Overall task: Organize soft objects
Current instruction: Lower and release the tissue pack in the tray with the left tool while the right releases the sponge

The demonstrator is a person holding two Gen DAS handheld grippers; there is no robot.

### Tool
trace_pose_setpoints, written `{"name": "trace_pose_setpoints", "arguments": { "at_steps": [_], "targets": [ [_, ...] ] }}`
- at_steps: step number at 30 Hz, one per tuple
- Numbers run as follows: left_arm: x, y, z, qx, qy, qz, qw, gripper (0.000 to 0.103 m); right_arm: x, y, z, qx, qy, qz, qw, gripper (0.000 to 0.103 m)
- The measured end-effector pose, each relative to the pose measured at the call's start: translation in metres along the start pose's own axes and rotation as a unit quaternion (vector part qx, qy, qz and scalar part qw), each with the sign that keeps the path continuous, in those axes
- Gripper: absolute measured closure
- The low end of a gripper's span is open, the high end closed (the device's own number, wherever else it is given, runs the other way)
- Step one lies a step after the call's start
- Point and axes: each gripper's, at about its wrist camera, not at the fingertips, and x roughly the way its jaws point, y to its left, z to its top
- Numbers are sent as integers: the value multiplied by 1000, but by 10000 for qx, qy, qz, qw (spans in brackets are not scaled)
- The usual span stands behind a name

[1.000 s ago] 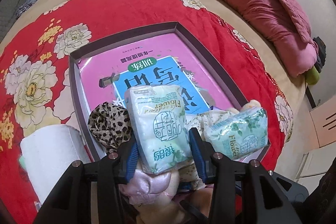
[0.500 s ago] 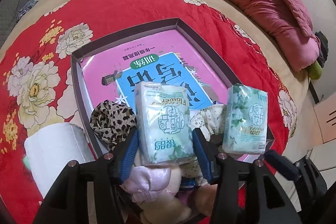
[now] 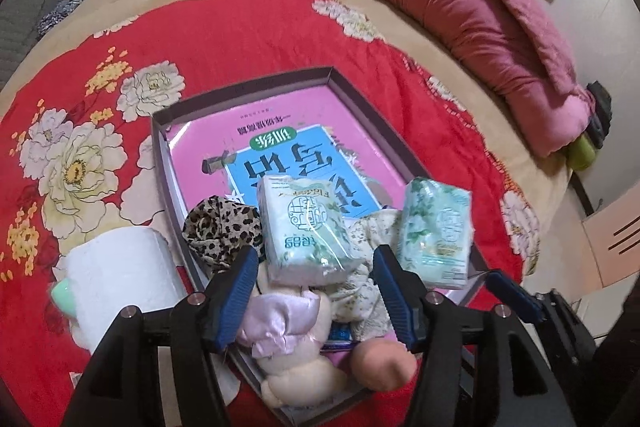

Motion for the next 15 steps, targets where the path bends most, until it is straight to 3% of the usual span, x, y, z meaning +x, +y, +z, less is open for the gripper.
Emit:
{"name": "trace_pose_setpoints", "arguments": {
  "at_steps": [15],
  "targets": [
    [-68,14,-40,-309,-542,-162,9979,43,-22,26,0,-362,-400,-145,9984,28]
  ]
}}
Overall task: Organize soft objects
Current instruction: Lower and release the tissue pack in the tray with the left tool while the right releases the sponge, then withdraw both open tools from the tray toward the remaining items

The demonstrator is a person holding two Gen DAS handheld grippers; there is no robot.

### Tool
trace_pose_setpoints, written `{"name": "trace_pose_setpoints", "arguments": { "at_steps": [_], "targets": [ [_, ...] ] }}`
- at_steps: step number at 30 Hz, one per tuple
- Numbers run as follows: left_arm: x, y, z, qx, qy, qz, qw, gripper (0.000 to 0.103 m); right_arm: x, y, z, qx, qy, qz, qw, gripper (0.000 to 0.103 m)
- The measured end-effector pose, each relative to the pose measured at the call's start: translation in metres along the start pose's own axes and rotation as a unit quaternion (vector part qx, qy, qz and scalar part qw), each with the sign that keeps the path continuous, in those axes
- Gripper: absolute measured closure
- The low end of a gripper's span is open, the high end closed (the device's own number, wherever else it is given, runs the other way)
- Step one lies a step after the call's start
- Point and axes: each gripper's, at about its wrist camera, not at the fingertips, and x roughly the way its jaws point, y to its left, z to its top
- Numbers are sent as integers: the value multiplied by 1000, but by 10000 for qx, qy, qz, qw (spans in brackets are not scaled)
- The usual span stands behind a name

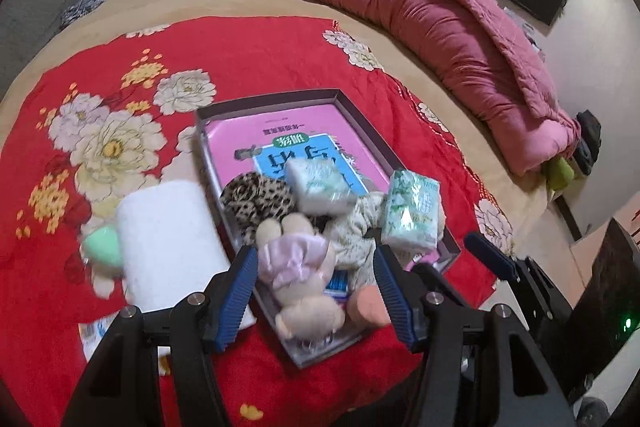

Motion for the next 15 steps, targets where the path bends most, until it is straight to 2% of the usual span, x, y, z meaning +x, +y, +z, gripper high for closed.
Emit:
{"name": "trace_pose_setpoints", "arguments": {
  "at_steps": [6,15],
  "targets": [
    [-25,21,-16,-228,-161,20,9996,43,-7,24,4,-303,-80,83,9995,28],
    [-64,82,-36,-764,-396,380,9956,43,-15,71,11,-835,-119,359,9958,27]
  ]
}}
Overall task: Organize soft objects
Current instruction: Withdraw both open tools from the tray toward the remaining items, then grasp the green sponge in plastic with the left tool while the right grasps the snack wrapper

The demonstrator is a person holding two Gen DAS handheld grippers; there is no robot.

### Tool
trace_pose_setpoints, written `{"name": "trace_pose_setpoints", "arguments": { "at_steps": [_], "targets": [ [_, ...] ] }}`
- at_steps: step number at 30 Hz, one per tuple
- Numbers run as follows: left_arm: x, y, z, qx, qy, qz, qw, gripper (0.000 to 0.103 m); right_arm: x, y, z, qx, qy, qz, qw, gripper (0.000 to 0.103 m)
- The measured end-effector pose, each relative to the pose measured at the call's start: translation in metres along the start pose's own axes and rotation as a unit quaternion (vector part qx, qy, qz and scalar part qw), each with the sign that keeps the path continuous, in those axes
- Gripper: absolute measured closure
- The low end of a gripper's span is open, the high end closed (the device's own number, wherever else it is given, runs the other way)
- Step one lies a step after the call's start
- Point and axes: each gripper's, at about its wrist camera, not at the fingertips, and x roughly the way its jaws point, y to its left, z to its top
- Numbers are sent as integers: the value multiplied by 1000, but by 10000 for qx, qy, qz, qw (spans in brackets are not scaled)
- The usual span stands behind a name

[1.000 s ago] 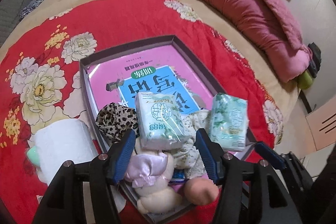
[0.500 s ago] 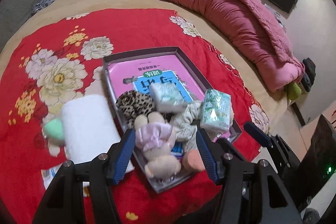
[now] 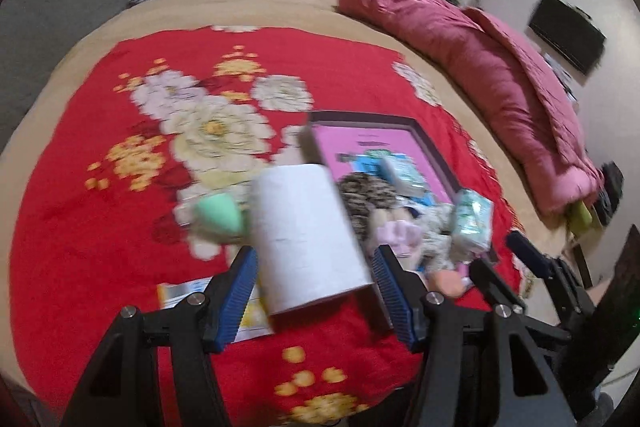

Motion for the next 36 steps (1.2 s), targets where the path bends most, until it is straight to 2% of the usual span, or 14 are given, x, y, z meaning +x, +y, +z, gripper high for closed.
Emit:
{"name": "trace_pose_setpoints", "arguments": {
  "at_steps": [6,8,12,15,22,28,36],
  "targets": [
    [-13,56,-9,-447,-54,281,9986,43,-2,37,3,-343,26,343,9988,27],
    [-15,75,-11,-623,-54,373,9973,43,-2,53,2,-445,105,591,9972,27],
    [-20,107,-15,-912,-95,499,9945,43,5,80,-4,-220,429,1261,9908,27],
    [-22,126,-17,-1041,-109,577,9928,43,13,107,-13,-264,701,1536,9853,27],
    [-16,151,-24,-1127,-39,655,9915,43,27,167,-37,-1473,942,1417,9744,27],
    [9,158,-14,-952,185,520,9939,43,42,187,-56,-2278,993,1167,9616,27],
    [68,145,12,-752,650,-135,9950,43,48,197,-66,-2832,829,1083,9493,27]
  ]
}}
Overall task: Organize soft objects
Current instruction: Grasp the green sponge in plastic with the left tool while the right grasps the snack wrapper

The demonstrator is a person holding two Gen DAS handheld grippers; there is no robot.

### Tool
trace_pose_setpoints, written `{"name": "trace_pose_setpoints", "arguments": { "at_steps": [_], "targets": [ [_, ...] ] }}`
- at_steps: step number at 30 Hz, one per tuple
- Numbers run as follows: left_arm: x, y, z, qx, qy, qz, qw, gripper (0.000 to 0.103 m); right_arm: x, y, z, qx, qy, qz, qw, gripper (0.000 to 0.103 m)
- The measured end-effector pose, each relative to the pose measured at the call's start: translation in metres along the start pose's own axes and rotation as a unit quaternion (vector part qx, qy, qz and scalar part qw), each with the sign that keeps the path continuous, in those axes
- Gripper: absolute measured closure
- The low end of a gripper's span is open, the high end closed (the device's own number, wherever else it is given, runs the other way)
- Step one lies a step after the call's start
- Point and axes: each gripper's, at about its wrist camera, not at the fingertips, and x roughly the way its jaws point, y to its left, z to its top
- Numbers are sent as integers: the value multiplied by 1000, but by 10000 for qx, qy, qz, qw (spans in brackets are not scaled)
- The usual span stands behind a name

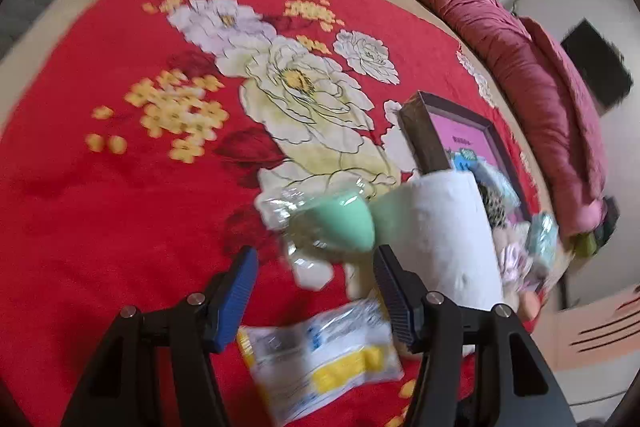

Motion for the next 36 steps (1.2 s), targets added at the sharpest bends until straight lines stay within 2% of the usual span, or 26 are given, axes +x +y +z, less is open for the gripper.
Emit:
{"name": "trace_pose_setpoints", "arguments": {
  "at_steps": [5,15,17,21,27,30,32,34,36],
  "targets": [
    [26,4,16,-517,234,-437,9974,43,4,-6,3,26,-10,-9,10000,27],
    [61,2,30,-972,456,-625,9923,44,10,-15,10,53,-64,-120,9999,27],
    [66,4,31,-1083,486,-682,9906,53,11,-12,9,-11,-28,-169,9999,27],
    [72,8,32,-1128,553,-662,9899,56,12,-5,9,-237,25,-295,9993,27],
    [61,19,29,-1249,432,-930,9869,58,12,-16,13,-544,-68,-244,9982,27],
    [38,33,25,-1345,157,-1007,9857,58,19,-16,20,-921,22,-124,9957,27],
    [24,45,22,-1490,46,-1036,9834,58,24,-5,21,-1500,82,-85,9886,27],
    [5,61,16,-1619,-125,-859,9830,58,32,9,20,-2106,200,-68,9774,27],
    [-6,72,11,-1673,-219,-735,9829,58,43,18,20,-2413,350,-171,9697,27]
  ]
}}
